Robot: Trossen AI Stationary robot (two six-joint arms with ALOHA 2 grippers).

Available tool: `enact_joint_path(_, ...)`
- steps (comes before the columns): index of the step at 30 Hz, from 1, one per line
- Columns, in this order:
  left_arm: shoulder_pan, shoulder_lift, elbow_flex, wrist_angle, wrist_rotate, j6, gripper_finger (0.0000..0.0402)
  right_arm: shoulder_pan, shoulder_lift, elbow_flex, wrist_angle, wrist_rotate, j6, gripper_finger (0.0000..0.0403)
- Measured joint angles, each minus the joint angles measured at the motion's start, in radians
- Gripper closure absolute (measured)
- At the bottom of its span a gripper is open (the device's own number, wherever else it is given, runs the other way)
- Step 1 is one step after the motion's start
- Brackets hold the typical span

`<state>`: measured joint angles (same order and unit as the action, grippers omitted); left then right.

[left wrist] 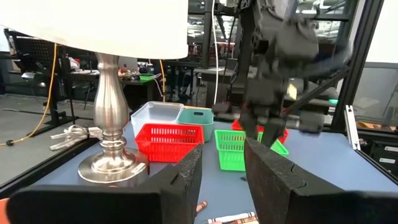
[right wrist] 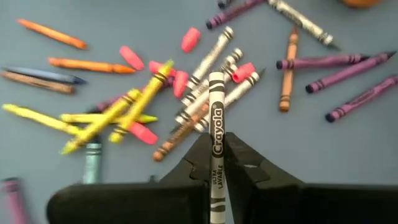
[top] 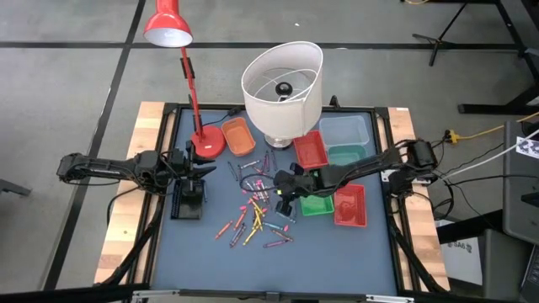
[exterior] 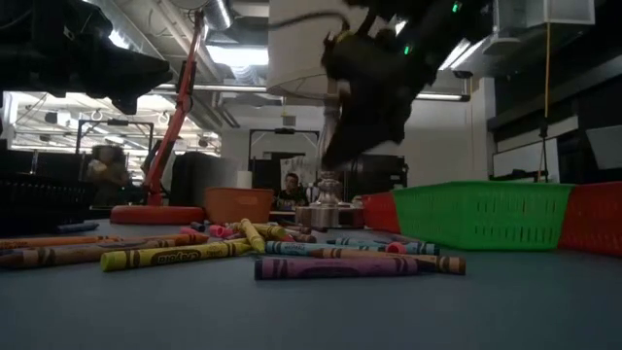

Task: Sort crayons
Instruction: Put the gray crayon into the transparent bin

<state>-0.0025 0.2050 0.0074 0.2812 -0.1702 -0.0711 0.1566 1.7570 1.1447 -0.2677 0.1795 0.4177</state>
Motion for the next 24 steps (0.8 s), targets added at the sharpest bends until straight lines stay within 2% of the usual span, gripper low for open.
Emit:
enact_joint_path(5,0.0,0.0,0.0,0.0,0.0,0.0,0.0298,0.0,-0.11,0.002,-0.097,-0.016,-0.019,0.0381)
enact_joint_path(11,0.0,0.0,0.0,0.001,0.0,0.0,0.0298,0.0,-0.258,0.002,-0.335,0.023,-0.082,0.0381)
enact_joint_path(15,0.0,0.0,0.0,0.0,0.0,0.0,0.0298,0.0,-0.34,0.002,-0.528,0.116,-0.109,0.0381)
enact_joint_path(19,0.0,0.0,0.0,0.002,0.0,0.0,0.0298,-0.009,-0.392,0.002,-0.708,0.261,-0.112,0.0381)
enact_joint_path(24,0.0,0.0,0.0,0.004,0.0,0.0,0.0298,-0.084,-0.422,-0.039,-0.817,0.357,-0.116,0.0381)
